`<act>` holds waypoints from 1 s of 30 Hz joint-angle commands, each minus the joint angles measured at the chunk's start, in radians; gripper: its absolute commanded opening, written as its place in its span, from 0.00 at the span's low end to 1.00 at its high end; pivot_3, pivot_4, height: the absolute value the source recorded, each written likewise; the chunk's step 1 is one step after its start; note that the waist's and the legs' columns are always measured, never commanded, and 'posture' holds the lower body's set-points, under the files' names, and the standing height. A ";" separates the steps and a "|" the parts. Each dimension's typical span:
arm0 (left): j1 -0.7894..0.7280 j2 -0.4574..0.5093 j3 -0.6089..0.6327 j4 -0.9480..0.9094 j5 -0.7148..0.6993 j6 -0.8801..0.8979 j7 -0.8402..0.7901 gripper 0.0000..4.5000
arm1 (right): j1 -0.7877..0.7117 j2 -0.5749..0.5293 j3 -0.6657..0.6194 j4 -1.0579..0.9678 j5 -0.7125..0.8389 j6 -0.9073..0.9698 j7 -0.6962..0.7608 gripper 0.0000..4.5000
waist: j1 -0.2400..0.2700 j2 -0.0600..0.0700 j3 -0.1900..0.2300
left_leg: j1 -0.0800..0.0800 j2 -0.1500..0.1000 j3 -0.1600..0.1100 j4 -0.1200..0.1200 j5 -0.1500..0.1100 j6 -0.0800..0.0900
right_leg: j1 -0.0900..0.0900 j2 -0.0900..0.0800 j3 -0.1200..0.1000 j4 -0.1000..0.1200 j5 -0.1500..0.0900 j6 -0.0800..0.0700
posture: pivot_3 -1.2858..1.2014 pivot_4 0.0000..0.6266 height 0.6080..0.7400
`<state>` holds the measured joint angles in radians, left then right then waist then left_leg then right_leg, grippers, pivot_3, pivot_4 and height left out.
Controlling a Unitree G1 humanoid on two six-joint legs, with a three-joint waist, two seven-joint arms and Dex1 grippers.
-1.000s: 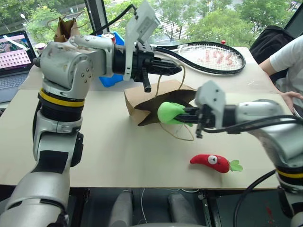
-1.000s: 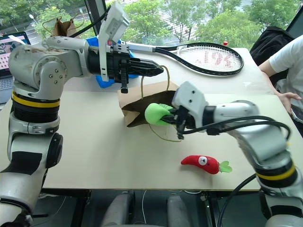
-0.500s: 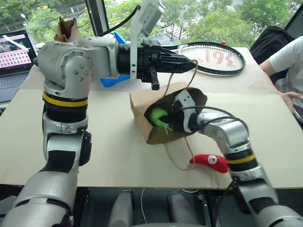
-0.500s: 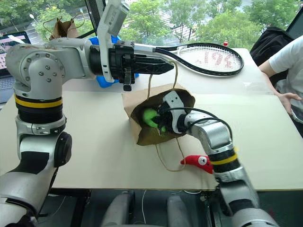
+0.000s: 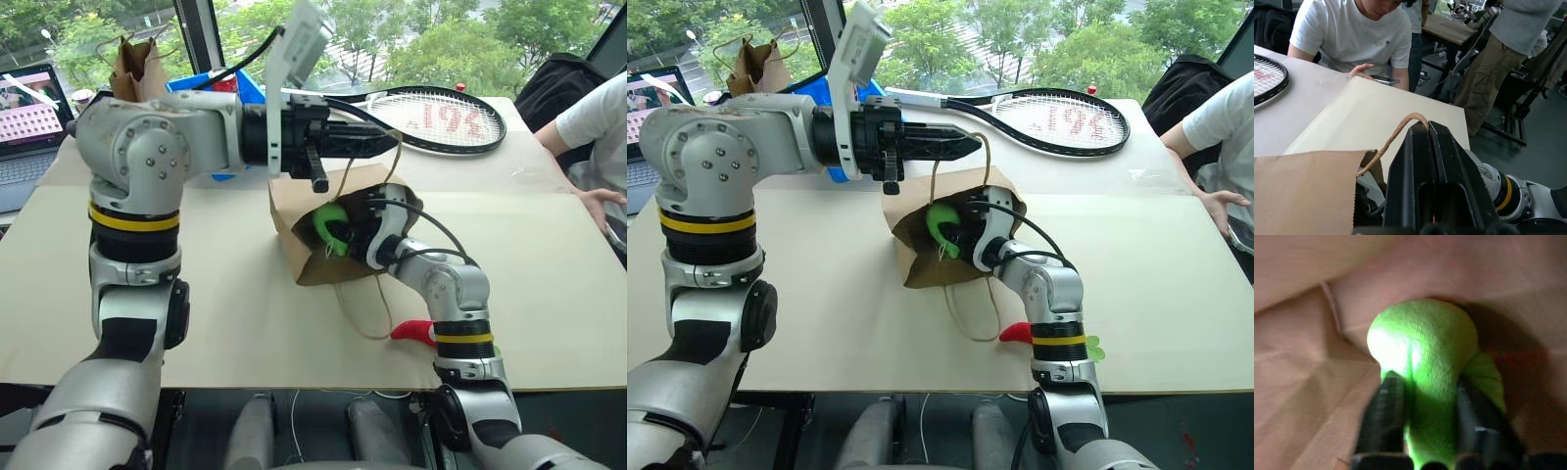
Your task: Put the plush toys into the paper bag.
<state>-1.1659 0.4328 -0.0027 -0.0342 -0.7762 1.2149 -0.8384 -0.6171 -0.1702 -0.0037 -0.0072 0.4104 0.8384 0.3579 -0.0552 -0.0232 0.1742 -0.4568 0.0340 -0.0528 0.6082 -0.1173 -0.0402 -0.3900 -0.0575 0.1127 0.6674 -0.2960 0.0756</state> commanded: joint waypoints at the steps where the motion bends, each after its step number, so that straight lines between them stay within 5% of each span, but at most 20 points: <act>1: 0.003 0.016 -0.016 -0.013 0.020 -0.048 -0.017 0.00 | -0.001 -0.096 0.102 -0.124 -0.085 -0.071 0.060 0.64 | 0.000 0.000 0.000 | 0.000 0.000 0.000 0.000 0.000 0.000 | 0.000 0.000 0.000 0.000 0.000 0.000 | 0.52 0.24 1.00; 6: 0.007 0.006 -0.034 0.013 0.038 -0.079 -0.029 0.00 | 0.027 -0.247 0.221 -0.240 -0.220 -0.181 0.117 1.00 | 0.005 0.000 0.000 | 0.000 0.000 0.000 0.000 0.000 0.000 | 0.000 0.000 0.000 -0.002 0.000 0.000 | 0.52 0.24 1.00; 12: 0.001 -0.012 -0.049 0.039 0.049 -0.101 -0.040 0.00 | 0.084 -0.386 0.221 -0.416 -0.211 -0.161 0.226 1.00 | 0.010 0.000 0.000 | -0.001 0.000 0.000 0.000 0.000 0.000 | 0.000 0.000 0.000 -0.003 0.000 0.000 | 0.52 0.24 1.00; 19: -0.002 -0.015 -0.058 0.045 0.051 -0.110 -0.054 0.00 | 0.313 -0.702 -0.137 -0.674 0.080 0.009 0.507 1.00 | 0.019 -0.001 0.001 | -0.002 -0.001 0.000 0.001 0.000 0.000 | 0.002 -0.001 -0.001 -0.004 0.000 0.000 | 0.52 0.24 1.00; 24: -0.008 -0.016 -0.061 0.045 0.048 -0.110 -0.062 0.00 | 0.583 -0.856 -0.340 -0.663 0.096 0.004 0.629 1.00 | 0.021 -0.002 0.001 | -0.001 -0.001 0.000 0.002 0.000 0.000 | 0.002 -0.001 0.000 -0.004 0.000 0.001 | 0.52 0.24 1.00; 30: -0.014 -0.013 -0.072 0.045 0.055 -0.113 -0.074 0.00 | 0.801 -0.845 -0.278 -0.621 -0.003 -0.118 0.613 1.00 | 0.007 -0.002 0.001 | 0.000 -0.001 0.001 0.002 0.000 0.000 | 0.002 -0.001 0.002 -0.003 -0.002 0.003 | 0.52 0.24 1.00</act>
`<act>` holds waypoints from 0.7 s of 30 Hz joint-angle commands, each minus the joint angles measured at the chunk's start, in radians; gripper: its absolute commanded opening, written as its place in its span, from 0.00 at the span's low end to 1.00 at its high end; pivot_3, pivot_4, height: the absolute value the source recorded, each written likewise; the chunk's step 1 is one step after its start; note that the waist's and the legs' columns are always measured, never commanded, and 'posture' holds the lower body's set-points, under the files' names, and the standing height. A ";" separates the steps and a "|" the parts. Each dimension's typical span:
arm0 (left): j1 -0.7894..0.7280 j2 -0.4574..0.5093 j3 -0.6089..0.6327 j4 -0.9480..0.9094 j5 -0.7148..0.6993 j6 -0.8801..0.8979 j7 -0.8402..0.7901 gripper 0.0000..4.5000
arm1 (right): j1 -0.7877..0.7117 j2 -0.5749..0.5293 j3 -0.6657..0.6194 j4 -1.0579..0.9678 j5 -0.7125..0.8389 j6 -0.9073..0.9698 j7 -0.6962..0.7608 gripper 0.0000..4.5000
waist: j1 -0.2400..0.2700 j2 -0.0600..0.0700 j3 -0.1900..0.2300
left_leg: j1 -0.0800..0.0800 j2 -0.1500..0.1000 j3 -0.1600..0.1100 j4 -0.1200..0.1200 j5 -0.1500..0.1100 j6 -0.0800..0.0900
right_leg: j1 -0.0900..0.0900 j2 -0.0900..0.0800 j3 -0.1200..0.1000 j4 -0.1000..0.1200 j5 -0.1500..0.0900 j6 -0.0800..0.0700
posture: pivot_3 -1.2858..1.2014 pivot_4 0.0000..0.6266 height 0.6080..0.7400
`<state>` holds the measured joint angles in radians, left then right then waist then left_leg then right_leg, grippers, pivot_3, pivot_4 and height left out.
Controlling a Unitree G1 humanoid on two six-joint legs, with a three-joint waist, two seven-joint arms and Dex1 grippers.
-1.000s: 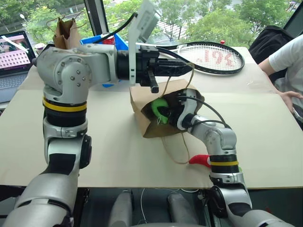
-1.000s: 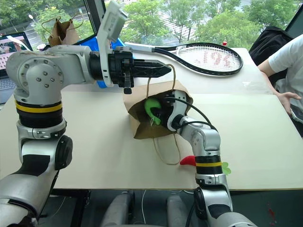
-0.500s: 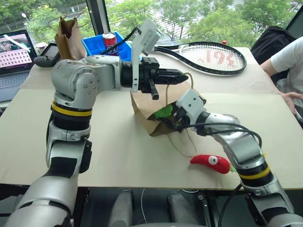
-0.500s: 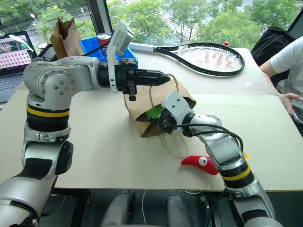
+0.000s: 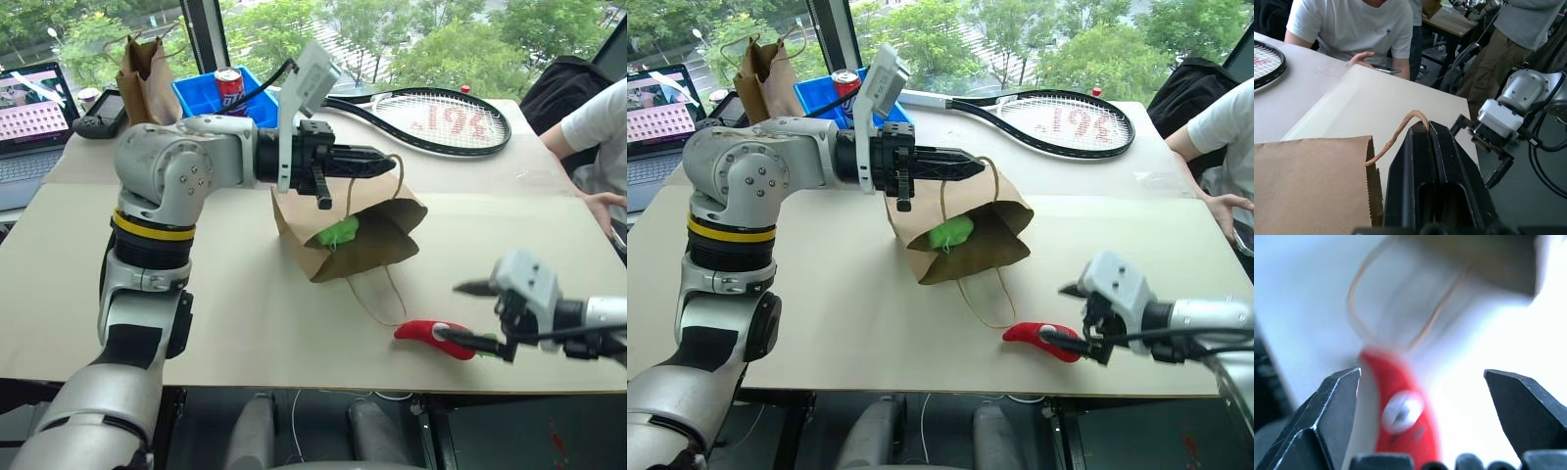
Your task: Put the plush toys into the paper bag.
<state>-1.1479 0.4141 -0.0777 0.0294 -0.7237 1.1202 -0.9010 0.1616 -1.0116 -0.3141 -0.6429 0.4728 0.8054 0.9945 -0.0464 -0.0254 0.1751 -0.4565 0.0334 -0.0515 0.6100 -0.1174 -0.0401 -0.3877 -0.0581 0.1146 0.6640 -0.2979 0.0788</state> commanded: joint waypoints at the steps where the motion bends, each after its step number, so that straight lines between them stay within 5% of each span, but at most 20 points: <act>1: -0.034 0.006 0.002 -0.017 0.004 -0.019 -0.013 0.00 | 0.034 -0.003 0.056 0.036 -0.096 -0.106 -0.038 0.94 | -0.002 0.000 0.000 | 0.000 0.000 0.000 0.001 0.000 0.000 | 0.000 0.000 0.000 0.000 0.000 0.000 | 0.52 0.24 1.00; 7: -0.038 0.010 0.000 -0.015 0.011 -0.019 -0.020 0.00 | 0.052 -0.032 0.072 0.124 -0.178 -0.191 -0.043 0.54 | 0.004 0.000 0.000 | 0.000 -0.001 0.000 0.002 0.000 0.000 | 0.000 0.000 0.000 0.000 -0.001 0.002 | 0.52 0.24 1.00; 13: -0.040 0.008 0.001 -0.012 0.018 -0.023 -0.019 0.00 | 0.025 -0.130 -0.059 0.133 -0.139 -0.201 0.068 0.08 | 0.004 0.000 0.000 | 0.000 -0.001 0.000 0.002 0.000 0.000 | 0.001 0.000 0.000 0.000 0.000 0.001 | 0.52 0.24 1.00; 17: -0.040 0.008 0.002 -0.010 0.020 -0.026 -0.019 0.00 | -0.096 -0.191 -0.130 0.101 -0.050 -0.153 0.116 0.00 | 0.000 0.000 0.000 | 0.000 0.000 0.001 0.002 0.000 0.000 | 0.001 0.000 0.001 0.000 0.000 0.001 | 0.52 0.24 1.00; 21: -0.040 0.003 0.005 -0.006 0.021 -0.031 -0.015 0.00 | -0.286 -0.215 0.035 0.075 -0.056 -0.121 0.057 0.00 | 0.002 0.000 0.000 | 0.001 0.000 0.000 0.001 0.000 0.000 | 0.001 0.000 0.000 0.000 0.000 0.001 | 0.52 0.24 1.00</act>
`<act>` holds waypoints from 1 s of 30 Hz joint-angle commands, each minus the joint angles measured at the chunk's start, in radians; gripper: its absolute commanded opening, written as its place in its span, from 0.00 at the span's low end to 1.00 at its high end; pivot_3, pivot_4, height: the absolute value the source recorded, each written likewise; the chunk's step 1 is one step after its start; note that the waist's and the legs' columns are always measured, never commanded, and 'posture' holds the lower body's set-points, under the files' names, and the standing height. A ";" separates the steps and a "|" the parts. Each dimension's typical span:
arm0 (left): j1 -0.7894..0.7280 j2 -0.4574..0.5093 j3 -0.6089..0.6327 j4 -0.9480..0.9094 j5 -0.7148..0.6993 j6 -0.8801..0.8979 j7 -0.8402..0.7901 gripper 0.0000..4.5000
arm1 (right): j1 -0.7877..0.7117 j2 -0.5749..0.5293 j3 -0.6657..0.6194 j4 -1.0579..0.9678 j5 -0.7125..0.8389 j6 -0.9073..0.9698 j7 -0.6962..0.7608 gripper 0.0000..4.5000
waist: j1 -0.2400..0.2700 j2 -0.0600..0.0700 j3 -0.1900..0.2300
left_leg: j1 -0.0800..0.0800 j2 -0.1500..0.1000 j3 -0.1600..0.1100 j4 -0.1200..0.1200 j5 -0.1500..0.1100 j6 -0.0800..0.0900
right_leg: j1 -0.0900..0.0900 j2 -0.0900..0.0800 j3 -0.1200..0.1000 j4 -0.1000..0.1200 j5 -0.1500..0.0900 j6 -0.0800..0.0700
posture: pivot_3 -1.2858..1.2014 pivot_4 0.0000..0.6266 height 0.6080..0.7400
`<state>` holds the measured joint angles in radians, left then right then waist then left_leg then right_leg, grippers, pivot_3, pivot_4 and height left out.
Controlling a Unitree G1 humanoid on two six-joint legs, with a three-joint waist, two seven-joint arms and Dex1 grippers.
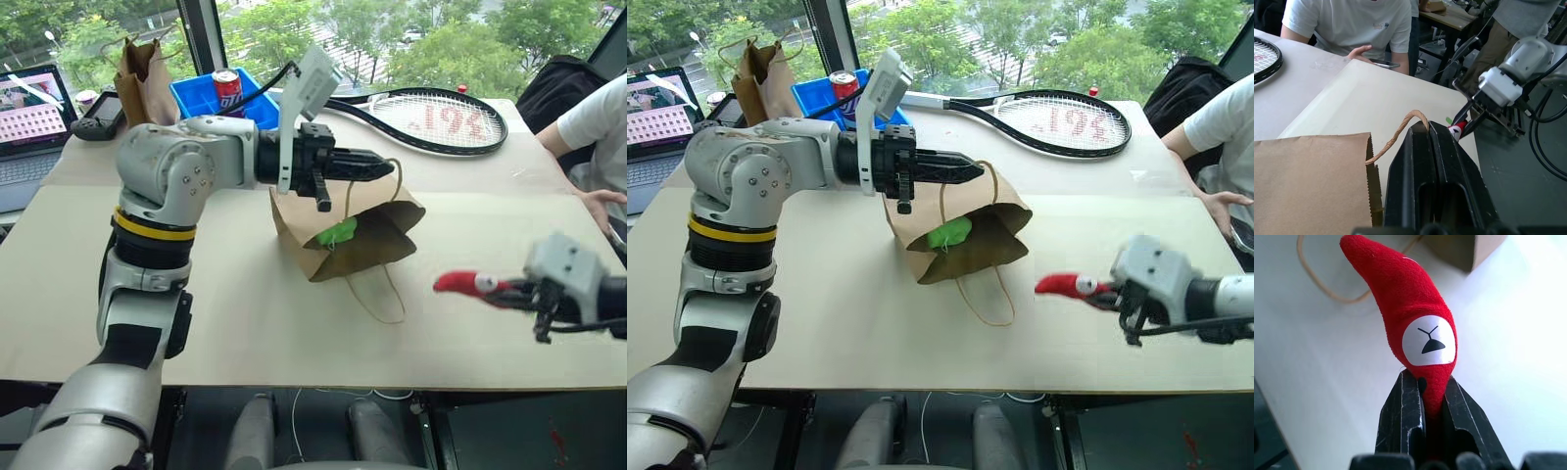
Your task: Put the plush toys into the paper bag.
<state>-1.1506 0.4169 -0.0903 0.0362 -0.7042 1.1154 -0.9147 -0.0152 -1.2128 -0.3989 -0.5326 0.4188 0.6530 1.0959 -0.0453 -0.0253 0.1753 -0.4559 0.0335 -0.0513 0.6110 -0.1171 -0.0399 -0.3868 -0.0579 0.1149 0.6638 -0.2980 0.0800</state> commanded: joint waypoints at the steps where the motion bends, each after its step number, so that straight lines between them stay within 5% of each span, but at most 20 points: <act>1: -0.039 -0.003 0.017 -0.011 0.003 -0.027 0.000 0.00 | -0.160 -0.007 0.190 -0.035 -0.034 0.030 -0.064 0.00 | -0.001 0.000 0.000 | 0.000 0.000 0.000 0.000 0.000 0.000 | 0.000 0.000 0.000 0.000 0.000 0.000 | 0.52 0.24 1.00; 5: -0.048 -0.011 0.016 -0.002 0.006 -0.036 -0.001 0.00 | -0.448 0.177 0.547 0.025 -0.187 0.046 -0.144 0.00 | -0.005 -0.001 0.000 | 0.000 0.000 0.000 0.000 0.000 0.000 | -0.001 0.000 0.000 -0.001 0.000 -0.001 | 0.52 0.24 1.00; 10: -0.053 -0.018 0.021 -0.008 0.000 -0.029 0.006 0.00 | -0.660 0.352 0.785 0.222 -0.402 -0.030 -0.211 0.00 | 0.002 0.001 0.001 | -0.002 0.000 0.000 0.000 0.000 -0.001 | -0.002 0.000 0.000 0.000 0.002 -0.003 | 0.52 0.24 1.00; 22: -0.043 -0.034 0.042 -0.035 -0.025 0.000 0.043 0.00 | -0.781 0.604 0.881 0.470 -0.611 -0.247 -0.324 0.00 | 0.005 0.001 0.002 | -0.003 0.000 -0.002 -0.001 0.000 -0.001 | -0.003 -0.001 -0.003 0.001 0.002 -0.004 | 0.52 0.24 1.00; 24: -0.043 -0.037 0.047 -0.037 -0.030 0.004 0.049 0.00 | -0.773 0.624 0.876 0.499 -0.639 -0.307 -0.362 0.21 | 0.003 0.001 0.002 | -0.003 0.000 -0.002 -0.001 0.001 -0.001 | -0.003 0.000 -0.003 0.001 0.002 -0.004 | 0.52 0.24 1.00; 30: -0.044 -0.040 0.051 -0.034 -0.033 0.004 0.053 0.00 | -0.768 0.649 0.872 0.560 -0.749 -0.491 -0.496 0.62 | 0.003 0.001 0.002 | -0.002 0.000 -0.002 -0.001 0.001 -0.002 | -0.003 0.000 -0.003 0.002 0.002 -0.004 | 0.52 0.24 1.00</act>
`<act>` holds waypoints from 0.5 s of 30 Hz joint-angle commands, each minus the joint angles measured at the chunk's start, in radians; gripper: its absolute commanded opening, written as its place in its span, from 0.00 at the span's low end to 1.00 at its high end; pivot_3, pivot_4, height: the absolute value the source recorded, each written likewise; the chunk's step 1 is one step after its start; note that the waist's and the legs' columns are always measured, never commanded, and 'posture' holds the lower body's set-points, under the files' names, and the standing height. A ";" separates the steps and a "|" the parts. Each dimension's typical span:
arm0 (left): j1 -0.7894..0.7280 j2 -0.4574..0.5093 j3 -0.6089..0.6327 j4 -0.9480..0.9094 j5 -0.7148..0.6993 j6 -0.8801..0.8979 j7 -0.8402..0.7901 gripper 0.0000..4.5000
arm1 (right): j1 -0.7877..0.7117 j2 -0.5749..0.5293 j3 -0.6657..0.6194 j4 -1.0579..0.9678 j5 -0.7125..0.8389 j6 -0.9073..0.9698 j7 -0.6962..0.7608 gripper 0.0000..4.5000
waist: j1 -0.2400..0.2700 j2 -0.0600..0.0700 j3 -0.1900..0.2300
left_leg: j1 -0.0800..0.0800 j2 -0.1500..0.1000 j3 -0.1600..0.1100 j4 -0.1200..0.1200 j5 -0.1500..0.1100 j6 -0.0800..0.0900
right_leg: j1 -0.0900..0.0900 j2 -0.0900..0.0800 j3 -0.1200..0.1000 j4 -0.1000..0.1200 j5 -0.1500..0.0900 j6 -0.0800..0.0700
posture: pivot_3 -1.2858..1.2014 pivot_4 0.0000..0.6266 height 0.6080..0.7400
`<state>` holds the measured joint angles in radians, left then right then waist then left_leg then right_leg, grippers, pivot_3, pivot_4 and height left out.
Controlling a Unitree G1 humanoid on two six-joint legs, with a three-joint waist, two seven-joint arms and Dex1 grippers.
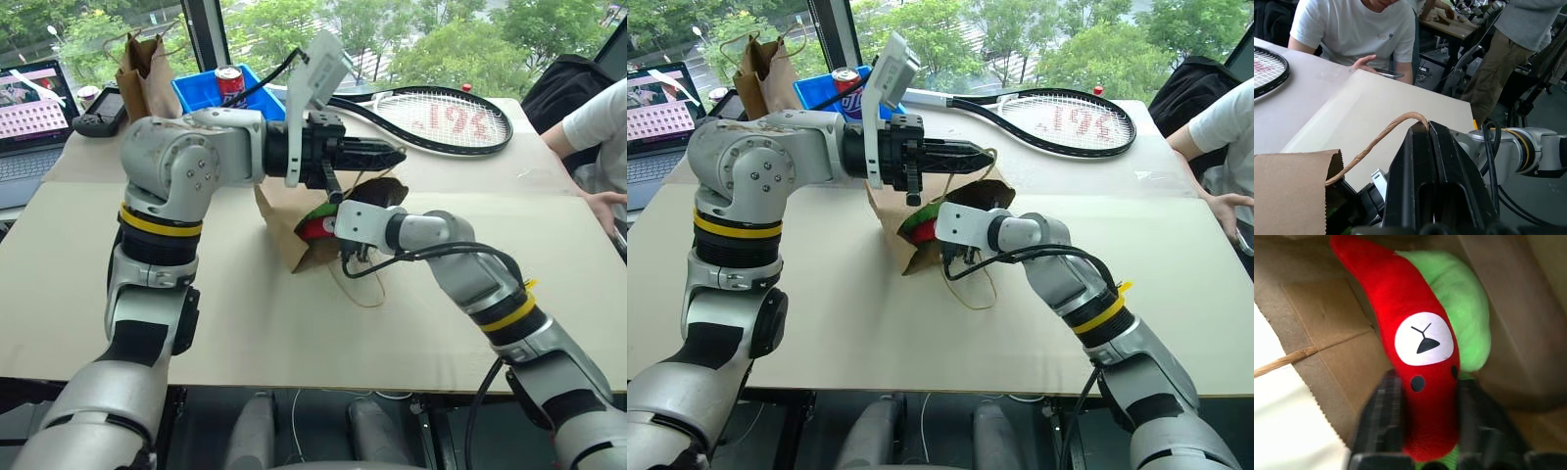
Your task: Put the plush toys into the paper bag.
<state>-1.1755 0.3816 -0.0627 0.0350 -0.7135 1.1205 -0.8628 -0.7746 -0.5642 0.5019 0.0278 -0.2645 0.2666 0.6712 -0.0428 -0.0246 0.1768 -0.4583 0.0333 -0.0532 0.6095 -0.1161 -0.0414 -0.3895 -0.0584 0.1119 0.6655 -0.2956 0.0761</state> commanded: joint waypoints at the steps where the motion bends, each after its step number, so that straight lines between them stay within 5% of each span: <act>1: -0.019 -0.006 0.024 -0.033 -0.023 -0.001 0.001 0.00 | -0.007 -0.001 -0.029 0.002 -0.084 -0.125 -0.085 0.71 | 0.000 0.000 0.000 | 0.000 0.000 0.000 0.000 0.000 0.000 | 0.000 0.000 0.000 0.000 0.000 0.000 | 0.52 0.24 1.00; 4: -0.018 -0.006 0.024 -0.035 -0.021 -0.001 0.003 0.00 | 0.029 -0.013 -0.059 -0.053 -0.063 -0.120 -0.045 0.93 | 0.001 0.000 0.000 | 0.000 0.000 0.000 0.000 0.000 0.000 | 0.000 0.000 0.000 0.000 0.000 0.000 | 0.52 0.24 1.00; 15: -0.012 -0.011 0.012 -0.018 -0.002 -0.021 0.005 0.00 | 0.172 -0.085 -0.276 -0.418 0.219 0.256 0.220 0.93 | 0.000 0.000 0.000 | 0.001 0.000 -0.001 0.000 0.000 0.000 | 0.001 0.000 -0.001 0.001 0.000 0.000 | 0.52 0.24 1.00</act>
<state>-1.1731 0.3715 -0.0622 0.0353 -0.7114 1.1187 -0.8553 -0.6087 -0.6244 0.3017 -0.2779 -0.1212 0.4268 0.8443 -0.0428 -0.0246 0.1768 -0.4578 0.0333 -0.0544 0.6098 -0.1160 -0.0415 -0.3884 -0.0582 0.1112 0.6661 -0.2956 0.0761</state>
